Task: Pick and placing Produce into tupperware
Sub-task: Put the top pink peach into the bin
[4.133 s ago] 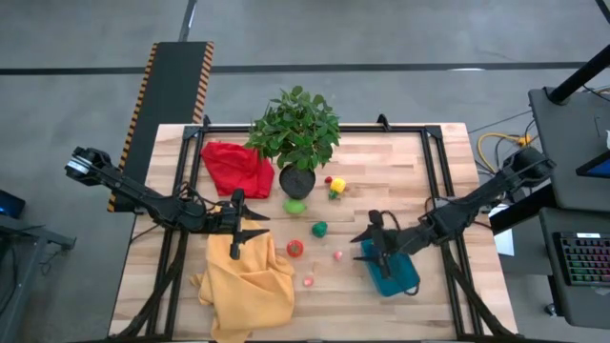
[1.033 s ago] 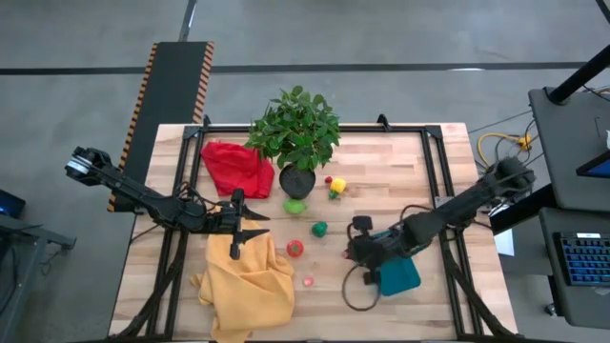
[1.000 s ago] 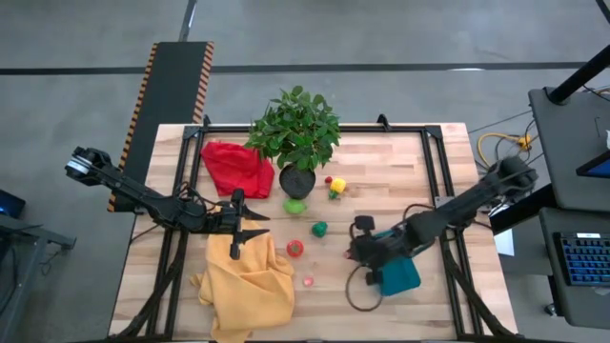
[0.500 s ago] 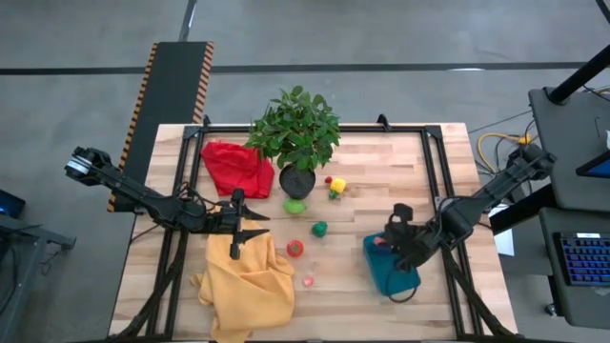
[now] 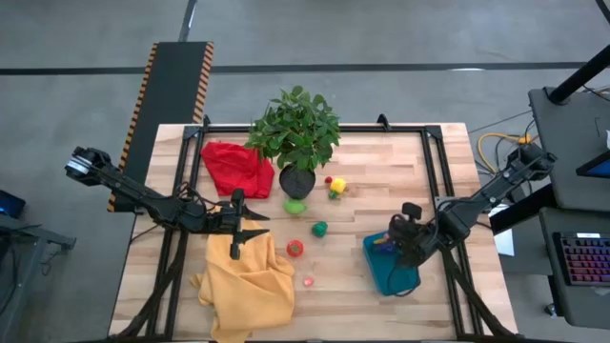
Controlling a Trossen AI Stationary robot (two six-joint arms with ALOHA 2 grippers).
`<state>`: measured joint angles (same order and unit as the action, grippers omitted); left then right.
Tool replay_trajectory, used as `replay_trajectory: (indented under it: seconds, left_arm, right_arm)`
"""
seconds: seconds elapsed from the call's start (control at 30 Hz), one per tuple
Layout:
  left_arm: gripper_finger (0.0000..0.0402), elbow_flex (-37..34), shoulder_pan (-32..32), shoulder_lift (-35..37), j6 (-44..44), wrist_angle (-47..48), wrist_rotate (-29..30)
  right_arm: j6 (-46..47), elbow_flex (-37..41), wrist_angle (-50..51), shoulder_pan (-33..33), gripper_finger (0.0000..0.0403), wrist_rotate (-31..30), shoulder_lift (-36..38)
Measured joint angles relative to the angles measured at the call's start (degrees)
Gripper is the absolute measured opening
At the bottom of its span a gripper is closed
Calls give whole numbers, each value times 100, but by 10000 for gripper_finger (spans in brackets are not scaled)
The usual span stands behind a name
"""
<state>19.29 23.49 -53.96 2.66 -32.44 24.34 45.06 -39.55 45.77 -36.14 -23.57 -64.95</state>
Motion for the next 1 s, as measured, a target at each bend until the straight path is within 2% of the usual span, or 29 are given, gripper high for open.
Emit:
replay_trajectory:
  seconds: [0.37, 0.83, 1.0]
  left_arm:
    - [129, -4, 2, -1, 0, -1, 0]
    - [129, -4, 0, -1, 0, -1, 0]
    - [129, -4, 0, -1, 0, -1, -1]
  right_arm:
    - [469, 362, 186, 0, 59, 2, 0]
    - [492, 402, 156, 0, 59, 22, 0]
    - [492, 401, 152, 2, 74, 112, 0]
